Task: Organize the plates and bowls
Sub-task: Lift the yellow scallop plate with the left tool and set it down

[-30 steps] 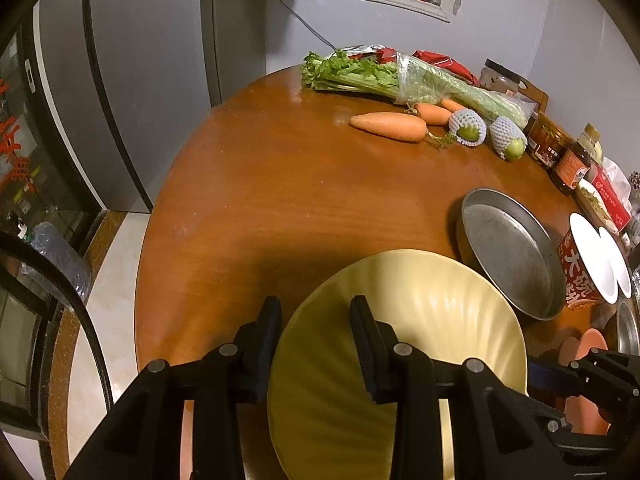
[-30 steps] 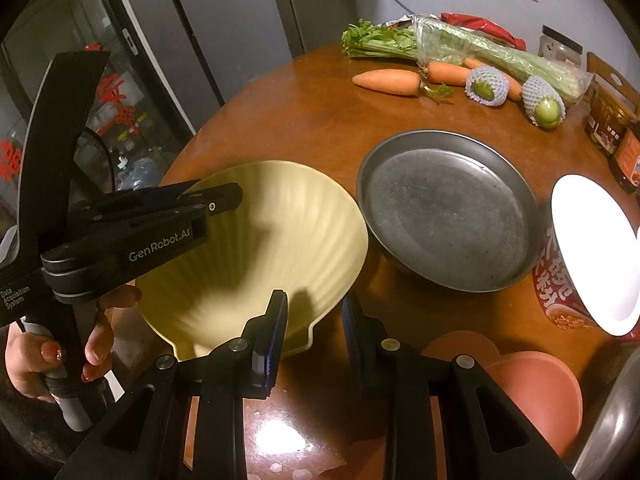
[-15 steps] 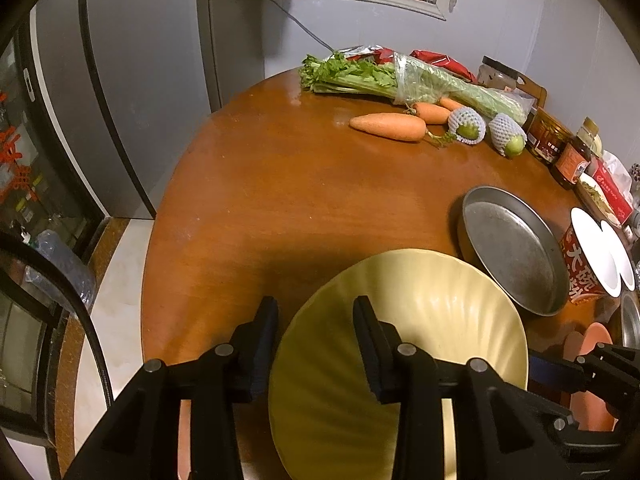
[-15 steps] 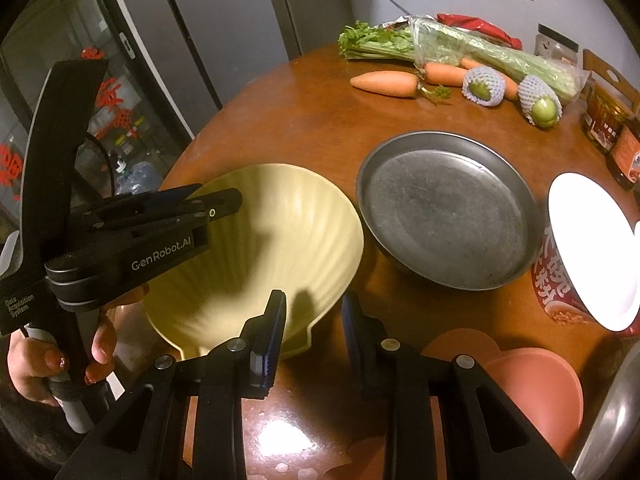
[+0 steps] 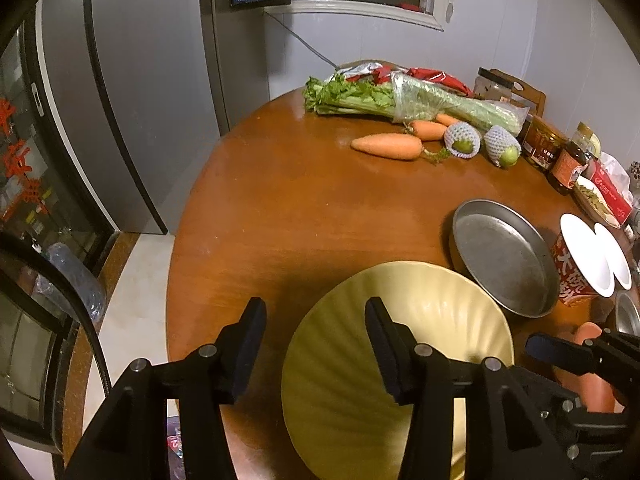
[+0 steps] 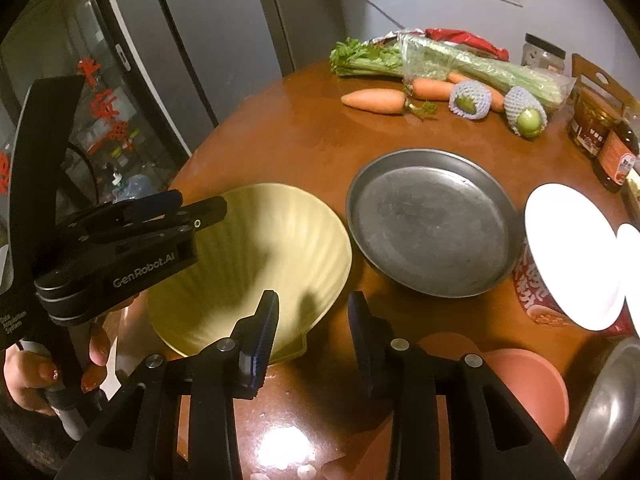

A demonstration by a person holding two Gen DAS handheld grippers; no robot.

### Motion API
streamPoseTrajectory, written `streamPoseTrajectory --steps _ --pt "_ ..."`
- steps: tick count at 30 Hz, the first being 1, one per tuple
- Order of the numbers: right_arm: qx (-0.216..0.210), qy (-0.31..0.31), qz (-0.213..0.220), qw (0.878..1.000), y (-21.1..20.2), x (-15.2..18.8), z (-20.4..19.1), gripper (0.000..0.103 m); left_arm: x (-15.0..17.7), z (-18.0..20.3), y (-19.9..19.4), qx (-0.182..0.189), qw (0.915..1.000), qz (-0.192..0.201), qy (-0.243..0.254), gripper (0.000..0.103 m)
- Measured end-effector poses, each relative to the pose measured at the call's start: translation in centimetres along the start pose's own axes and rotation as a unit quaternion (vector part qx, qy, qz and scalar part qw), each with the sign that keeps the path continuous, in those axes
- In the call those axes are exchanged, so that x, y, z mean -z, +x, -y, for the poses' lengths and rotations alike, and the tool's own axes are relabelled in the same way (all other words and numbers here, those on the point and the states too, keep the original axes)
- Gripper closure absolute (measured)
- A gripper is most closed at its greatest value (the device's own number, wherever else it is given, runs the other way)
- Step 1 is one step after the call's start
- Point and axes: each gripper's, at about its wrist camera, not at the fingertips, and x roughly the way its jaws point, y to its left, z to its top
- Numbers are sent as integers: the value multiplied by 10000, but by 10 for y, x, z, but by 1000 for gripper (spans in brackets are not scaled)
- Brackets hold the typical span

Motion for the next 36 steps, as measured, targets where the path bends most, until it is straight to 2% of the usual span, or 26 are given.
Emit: streamPoseTrajectory --steps 10,14,29,36 --pt "108 120 397 9991 -31 4 7 64 4 10 -36 55 9996 262 85 51" --pt "137 167 557 9982 -47 9 10 57 8 16 -48 100 9994 316 124 51" --pt "208 320 970 9945 -98 38 21 56 22 54 -90 374 9968 577 410 51" --pt "322 453 1051 9929 -116 59 33 56 34 74 -95 549 9955 539 546 51"
